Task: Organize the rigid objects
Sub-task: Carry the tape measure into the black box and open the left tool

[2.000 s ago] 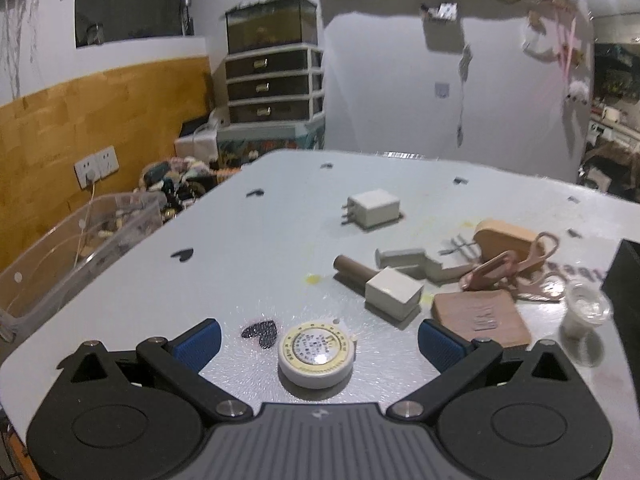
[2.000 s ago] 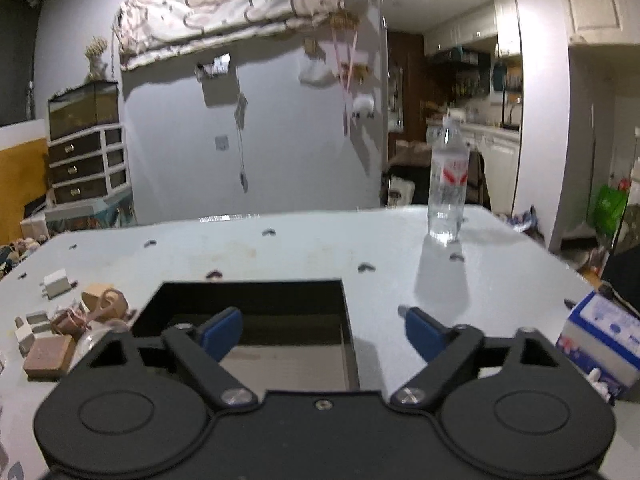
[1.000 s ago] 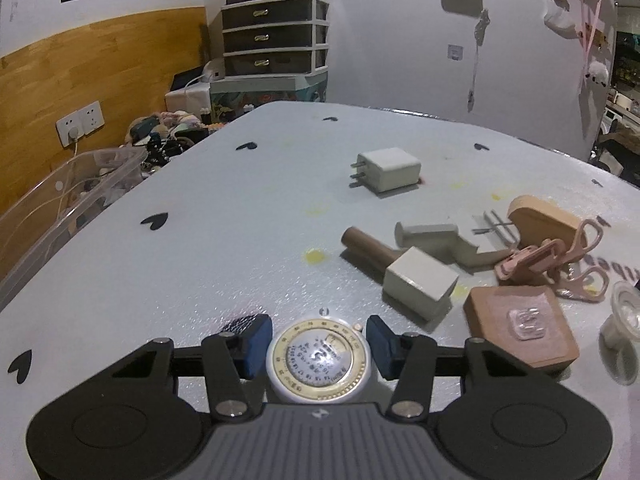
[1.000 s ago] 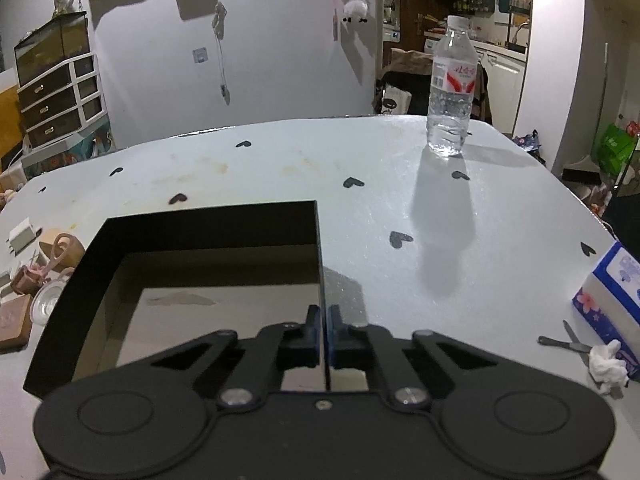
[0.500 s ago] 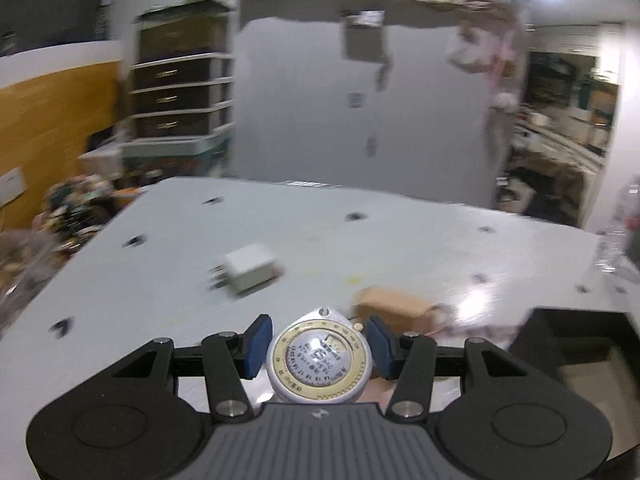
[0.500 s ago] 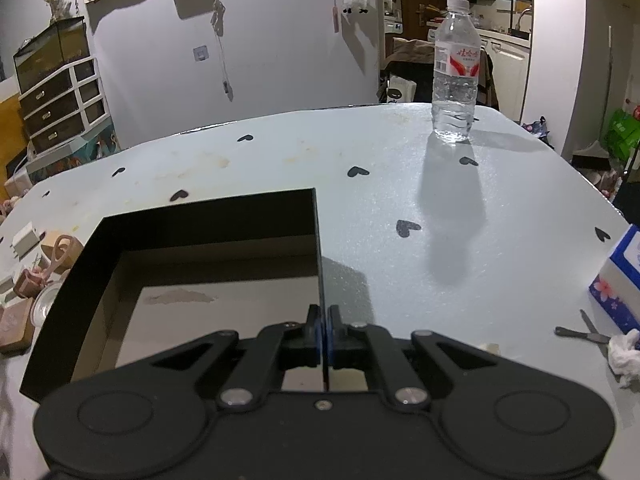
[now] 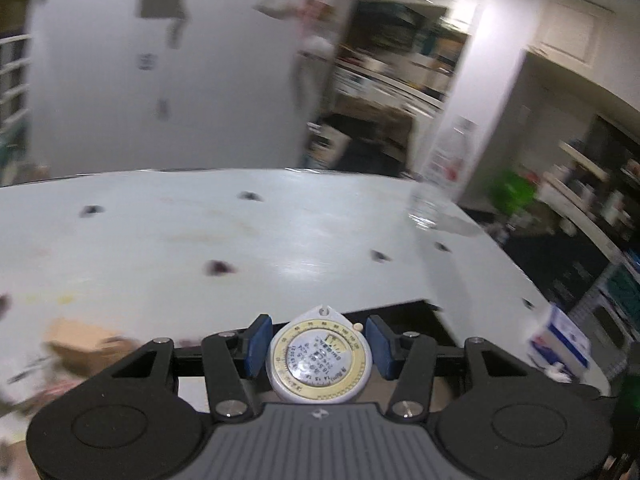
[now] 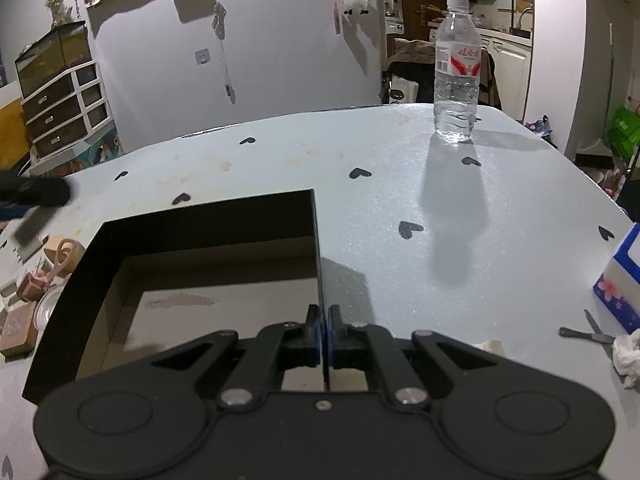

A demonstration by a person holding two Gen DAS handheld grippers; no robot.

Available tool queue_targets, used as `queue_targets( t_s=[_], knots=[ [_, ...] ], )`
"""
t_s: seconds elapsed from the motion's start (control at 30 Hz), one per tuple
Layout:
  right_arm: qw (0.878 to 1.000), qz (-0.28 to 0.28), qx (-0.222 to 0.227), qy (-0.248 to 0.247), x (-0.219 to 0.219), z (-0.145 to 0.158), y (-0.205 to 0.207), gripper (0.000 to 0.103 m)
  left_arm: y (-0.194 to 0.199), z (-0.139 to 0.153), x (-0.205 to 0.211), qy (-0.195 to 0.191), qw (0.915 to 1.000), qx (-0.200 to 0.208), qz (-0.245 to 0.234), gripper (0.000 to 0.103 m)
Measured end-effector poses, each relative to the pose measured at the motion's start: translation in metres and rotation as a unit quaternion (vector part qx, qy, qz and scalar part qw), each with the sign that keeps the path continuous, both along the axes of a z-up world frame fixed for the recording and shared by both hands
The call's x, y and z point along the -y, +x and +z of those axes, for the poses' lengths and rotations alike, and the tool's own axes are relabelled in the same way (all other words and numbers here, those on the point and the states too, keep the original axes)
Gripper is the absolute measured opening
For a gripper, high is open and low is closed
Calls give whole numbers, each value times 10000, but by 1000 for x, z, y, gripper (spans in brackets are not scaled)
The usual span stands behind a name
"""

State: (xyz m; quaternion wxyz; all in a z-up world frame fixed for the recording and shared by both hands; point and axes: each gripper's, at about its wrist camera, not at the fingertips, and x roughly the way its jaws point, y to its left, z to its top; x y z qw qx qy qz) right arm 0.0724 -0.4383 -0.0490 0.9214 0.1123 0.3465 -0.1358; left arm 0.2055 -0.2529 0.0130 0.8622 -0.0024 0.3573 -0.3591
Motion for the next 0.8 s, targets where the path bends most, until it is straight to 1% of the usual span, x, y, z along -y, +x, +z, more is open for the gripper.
queue_targets(
  t_s=[0.1, 0.17, 0.27, 0.33, 0.43, 0.53, 0.63, 0.7, 0.8],
  knots=[
    [10000, 18, 3, 8, 0, 0, 0, 4, 6, -14, 33, -33, 9991, -213, -377, 53],
    [10000, 16, 3, 3, 0, 0, 0, 4, 9, -25, 54, -42, 9980, -386, -506, 53],
    [10000, 22, -10, 15, 1, 0, 0, 4, 13, -42, 78, 36, 9969, -499, -604, 53],
    [10000, 31, -20, 24, 1, 0, 0, 4, 16, -51, 90, 45, 9963, -554, -654, 53],
    [10000, 40, -31, 33, 1, 1, 1, 4, 16, -57, 96, -99, 9951, -574, -793, 53],
    [10000, 38, -35, 20, 1, 1, 1, 4, 18, -63, 101, -117, 9946, -603, -842, 53],
    [10000, 26, -44, 29, 1, 1, 1, 4, 23, -69, 101, -182, 9933, -829, -779, 59],
    [10000, 39, -46, 28, 0, 0, 1, 4, 26, -71, 97, -221, 9926, -957, -720, 68],
    [10000, 39, -54, 11, -1, 0, 2, 4, 25, -67, 93, -276, 9929, -930, -694, 75]
  ],
)
